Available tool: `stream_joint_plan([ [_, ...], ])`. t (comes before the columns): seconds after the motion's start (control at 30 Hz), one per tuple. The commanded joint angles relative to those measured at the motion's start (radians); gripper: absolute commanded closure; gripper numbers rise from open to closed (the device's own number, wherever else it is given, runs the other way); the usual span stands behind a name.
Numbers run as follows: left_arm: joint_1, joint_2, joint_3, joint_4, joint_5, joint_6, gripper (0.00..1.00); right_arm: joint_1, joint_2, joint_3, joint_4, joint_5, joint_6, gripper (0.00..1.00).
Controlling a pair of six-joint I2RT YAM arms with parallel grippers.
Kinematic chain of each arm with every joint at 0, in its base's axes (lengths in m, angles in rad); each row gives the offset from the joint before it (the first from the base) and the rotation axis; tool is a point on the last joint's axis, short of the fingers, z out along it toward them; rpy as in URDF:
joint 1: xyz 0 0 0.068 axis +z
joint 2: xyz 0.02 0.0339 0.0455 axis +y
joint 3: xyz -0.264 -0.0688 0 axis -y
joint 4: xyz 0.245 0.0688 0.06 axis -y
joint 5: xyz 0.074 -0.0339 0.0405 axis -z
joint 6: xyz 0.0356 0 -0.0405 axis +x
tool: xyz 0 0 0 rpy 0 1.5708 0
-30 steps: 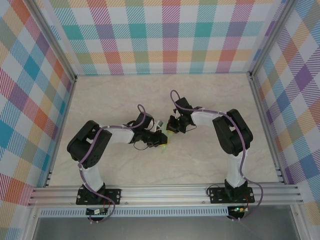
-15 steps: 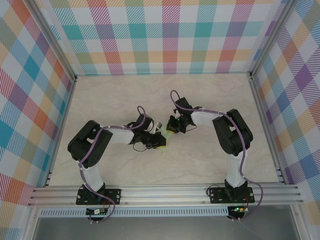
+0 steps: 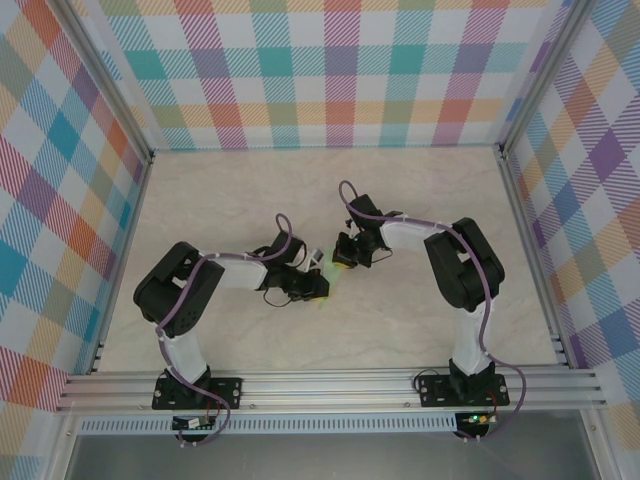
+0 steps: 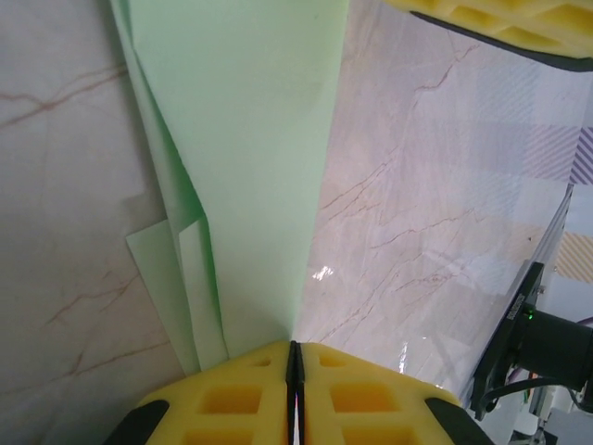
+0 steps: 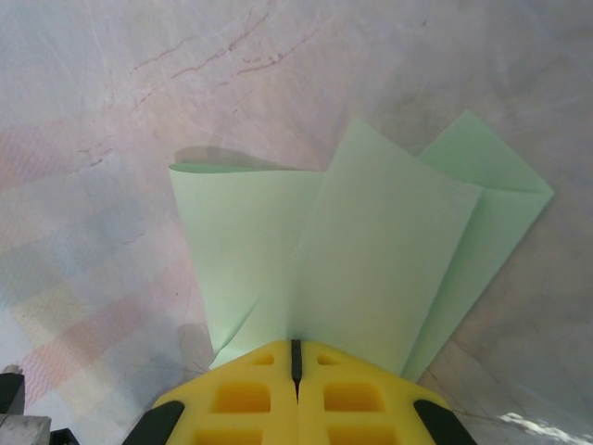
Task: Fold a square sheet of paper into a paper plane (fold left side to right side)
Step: Fold the wing for the fifth time at the center of the table.
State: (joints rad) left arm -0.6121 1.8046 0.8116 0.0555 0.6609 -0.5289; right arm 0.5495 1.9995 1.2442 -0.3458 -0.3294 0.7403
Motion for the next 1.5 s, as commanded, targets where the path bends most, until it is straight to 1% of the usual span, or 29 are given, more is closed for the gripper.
stream_joint_plan([
  [0.0,-0.020,-0.031,-0.075,-0.145,-0.008,0.020,0.89,0.001,0.059,0.002,-0.097,0.075,-0.024,0.98],
  [0.27,-0.020,-0.119,-0.171,-0.121,-0.008,-0.021,0.89,0.002,0.076,0.023,-0.113,0.079,-0.028,0.98],
  [0.5,-0.017,-0.194,-0.196,-0.162,-0.010,-0.021,0.89,0.002,0.077,0.032,-0.117,0.077,-0.030,0.98],
  [0.57,-0.005,-0.231,-0.189,-0.166,-0.005,-0.030,0.89,0.002,0.077,0.031,-0.116,0.071,-0.030,0.98],
  [0.7,0.048,-0.312,-0.125,-0.218,-0.005,-0.024,0.88,0.001,0.075,0.031,-0.112,0.069,-0.032,0.98],
  [0.8,0.057,-0.339,-0.066,-0.237,0.001,-0.012,0.87,0.002,0.074,0.034,-0.113,0.068,-0.032,0.98],
  [0.83,0.056,-0.338,-0.051,-0.235,0.014,-0.011,0.85,0.002,0.074,0.034,-0.113,0.067,-0.031,0.98],
  [0.9,0.050,-0.326,-0.031,-0.238,0.014,0.005,0.76,0.002,0.073,0.034,-0.113,0.070,-0.033,0.98],
  [1.0,0.048,-0.298,-0.015,-0.263,-0.013,0.044,0.72,0.002,0.074,0.034,-0.109,0.067,-0.030,0.98],
  [1.07,0.048,-0.264,-0.005,-0.246,0.000,0.045,0.72,0.002,0.076,0.035,-0.109,0.064,-0.031,0.98],
  [1.17,0.042,-0.209,0.001,-0.202,0.017,0.029,0.64,0.004,0.071,0.034,-0.111,0.067,-0.033,0.98],
  [1.23,0.039,-0.183,0.004,-0.183,0.015,0.029,0.61,0.002,0.068,0.034,-0.111,0.069,-0.033,0.98],
  [1.33,0.033,-0.148,0.010,-0.148,0.028,0.019,0.59,0.003,0.068,0.034,-0.106,0.062,-0.032,0.98],
  [1.47,0.016,-0.103,0.025,-0.126,0.030,0.014,0.59,0.002,0.067,0.034,-0.105,0.059,-0.032,0.98],
])
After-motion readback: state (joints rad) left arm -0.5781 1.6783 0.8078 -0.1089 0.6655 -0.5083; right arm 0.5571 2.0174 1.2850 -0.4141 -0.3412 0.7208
